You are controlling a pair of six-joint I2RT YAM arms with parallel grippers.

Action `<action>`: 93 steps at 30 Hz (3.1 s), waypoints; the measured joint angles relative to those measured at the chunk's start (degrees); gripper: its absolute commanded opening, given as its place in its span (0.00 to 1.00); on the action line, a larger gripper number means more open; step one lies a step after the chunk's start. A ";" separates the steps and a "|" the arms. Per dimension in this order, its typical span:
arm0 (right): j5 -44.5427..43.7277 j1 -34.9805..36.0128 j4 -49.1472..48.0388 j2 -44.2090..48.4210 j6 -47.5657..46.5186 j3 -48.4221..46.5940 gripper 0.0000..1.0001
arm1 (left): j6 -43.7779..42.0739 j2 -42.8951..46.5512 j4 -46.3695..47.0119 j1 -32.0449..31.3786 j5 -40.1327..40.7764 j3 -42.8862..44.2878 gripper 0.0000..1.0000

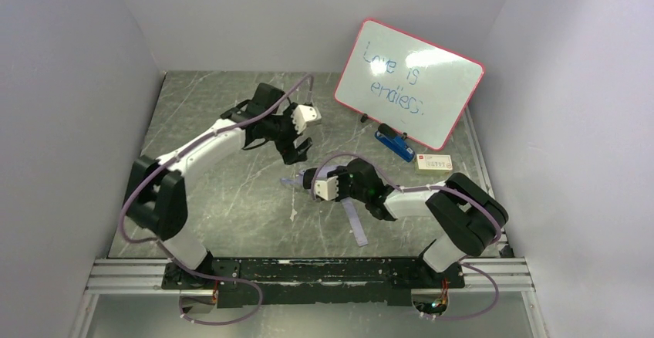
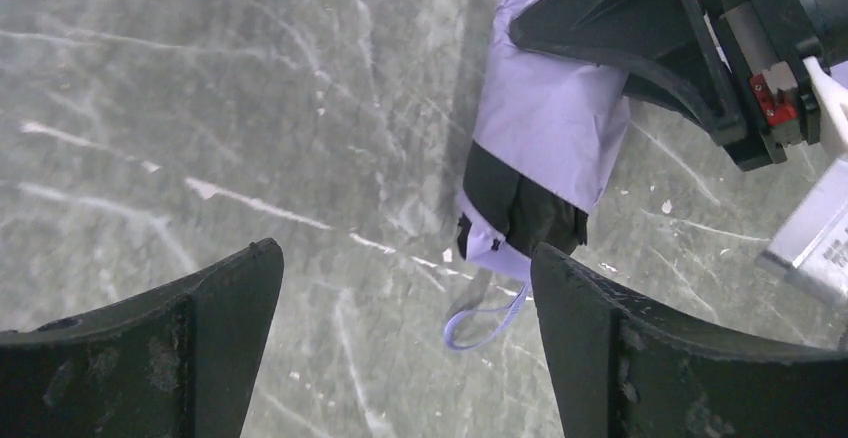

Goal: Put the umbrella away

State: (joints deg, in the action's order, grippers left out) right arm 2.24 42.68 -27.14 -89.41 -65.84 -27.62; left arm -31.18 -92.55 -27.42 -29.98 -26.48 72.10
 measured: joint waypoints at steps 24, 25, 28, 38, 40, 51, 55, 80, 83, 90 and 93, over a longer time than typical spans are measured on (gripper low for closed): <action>-1.49 0.94 -0.46 0.00 -1.01 0.37 0.09 | -5.92 -22.67 -8.85 -7.32 -8.17 10.05 0.97; -1.53 0.96 -0.39 0.00 -1.05 0.35 0.09 | -6.21 -23.34 -9.05 -7.32 -8.20 10.05 0.96; -1.60 0.96 -0.35 -0.11 -1.22 0.31 0.09 | -7.06 -24.30 -9.73 -7.02 -8.22 10.03 0.91; -2.93 1.38 -0.28 -0.33 -1.51 0.09 0.09 | -8.52 -26.97 -12.90 -6.99 -10.21 13.33 0.91; -3.10 1.55 -0.28 -0.37 -1.55 0.09 0.09 | -8.55 -27.39 -13.14 -7.06 -10.45 13.97 0.92; -3.54 1.70 -0.37 -0.37 -1.95 0.09 0.09 | -7.50 -28.35 -13.22 -7.96 -10.36 14.88 0.62; -4.24 1.70 -0.42 -0.37 -1.81 0.09 0.10 | -6.10 -29.05 -13.09 -8.07 -9.64 15.76 0.41; -2.16 4.42 9.88 25.55 16.74 2.84 0.54 | -0.02 -27.50 -6.21 -10.47 -1.31 13.16 0.05; -3.50 4.81 9.79 31.91 24.52 4.22 0.53 | 0.66 -27.47 -5.42 -10.58 0.17 13.18 0.05; -16.87 5.01 17.88 41.00 54.75 0.61 0.51 | 2.36 -27.47 -3.74 -10.32 2.84 13.22 0.05; -22.12 5.01 27.80 40.37 70.79 -5.25 0.54 | 2.80 -27.50 -3.17 -10.03 3.85 13.25 0.05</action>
State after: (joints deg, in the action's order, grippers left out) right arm -19.88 47.68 0.67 -49.04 4.95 -32.86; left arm -28.38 -120.05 -30.59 -40.01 -22.63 85.34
